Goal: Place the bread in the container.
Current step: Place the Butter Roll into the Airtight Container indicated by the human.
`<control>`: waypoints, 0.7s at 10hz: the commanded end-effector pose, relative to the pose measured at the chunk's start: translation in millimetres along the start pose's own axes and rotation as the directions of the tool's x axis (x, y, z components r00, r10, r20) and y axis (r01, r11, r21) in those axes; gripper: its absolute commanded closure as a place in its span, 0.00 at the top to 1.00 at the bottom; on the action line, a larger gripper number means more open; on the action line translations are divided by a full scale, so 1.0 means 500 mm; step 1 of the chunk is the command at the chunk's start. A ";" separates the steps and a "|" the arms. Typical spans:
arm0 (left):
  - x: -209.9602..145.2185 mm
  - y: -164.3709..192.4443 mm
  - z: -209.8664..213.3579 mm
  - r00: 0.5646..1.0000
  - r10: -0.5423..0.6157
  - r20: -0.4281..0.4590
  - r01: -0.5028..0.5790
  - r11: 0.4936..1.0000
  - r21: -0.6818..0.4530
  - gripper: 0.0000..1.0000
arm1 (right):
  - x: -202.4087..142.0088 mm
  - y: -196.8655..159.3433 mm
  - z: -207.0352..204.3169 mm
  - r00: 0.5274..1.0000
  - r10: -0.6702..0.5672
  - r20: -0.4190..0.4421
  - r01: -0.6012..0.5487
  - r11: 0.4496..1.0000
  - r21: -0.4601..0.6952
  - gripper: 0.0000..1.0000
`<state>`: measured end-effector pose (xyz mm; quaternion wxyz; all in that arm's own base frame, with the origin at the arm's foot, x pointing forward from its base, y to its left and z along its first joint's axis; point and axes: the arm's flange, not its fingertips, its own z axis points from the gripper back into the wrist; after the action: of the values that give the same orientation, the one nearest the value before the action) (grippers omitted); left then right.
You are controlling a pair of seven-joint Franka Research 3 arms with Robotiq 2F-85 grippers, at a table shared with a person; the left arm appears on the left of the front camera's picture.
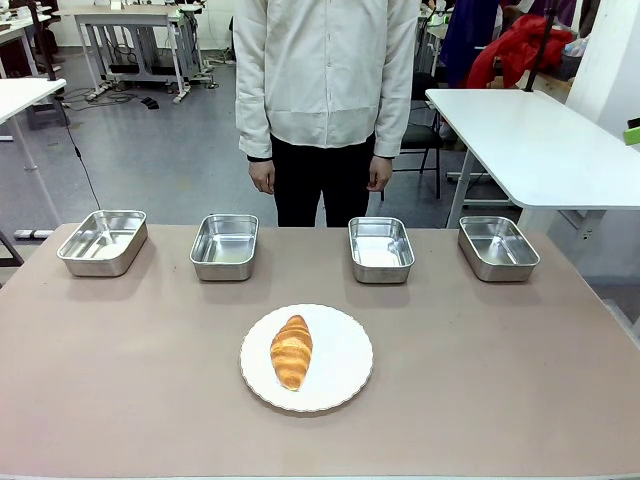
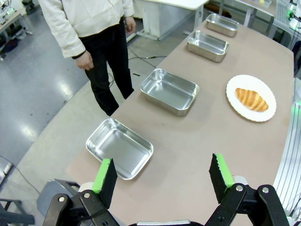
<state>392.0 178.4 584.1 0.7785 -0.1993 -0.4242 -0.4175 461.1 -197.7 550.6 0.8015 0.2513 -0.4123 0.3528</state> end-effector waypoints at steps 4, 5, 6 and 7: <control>0.000 -0.002 0.002 1.000 -0.014 0.005 0.014 1.000 -0.005 1.00 | 0.002 0.001 0.000 1.000 0.002 0.004 -0.002 1.000 -0.001 1.00; 0.000 -0.002 0.002 1.000 -0.014 0.005 0.014 1.000 -0.005 1.00 | 0.002 0.001 0.000 1.000 0.002 0.004 -0.002 1.000 -0.001 1.00; 0.000 -0.002 0.002 1.000 -0.014 0.005 0.014 1.000 -0.005 1.00 | 0.002 0.001 0.000 1.000 0.002 0.004 -0.002 1.000 -0.001 1.00; 0.000 -0.002 0.002 1.000 -0.014 0.005 0.014 1.000 -0.005 1.00 | 0.002 0.001 0.000 1.000 0.002 0.004 -0.002 1.000 -0.001 1.00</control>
<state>392.0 178.4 584.1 0.7785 -0.1993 -0.4242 -0.4175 461.1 -197.7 550.6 0.8015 0.2513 -0.4123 0.3528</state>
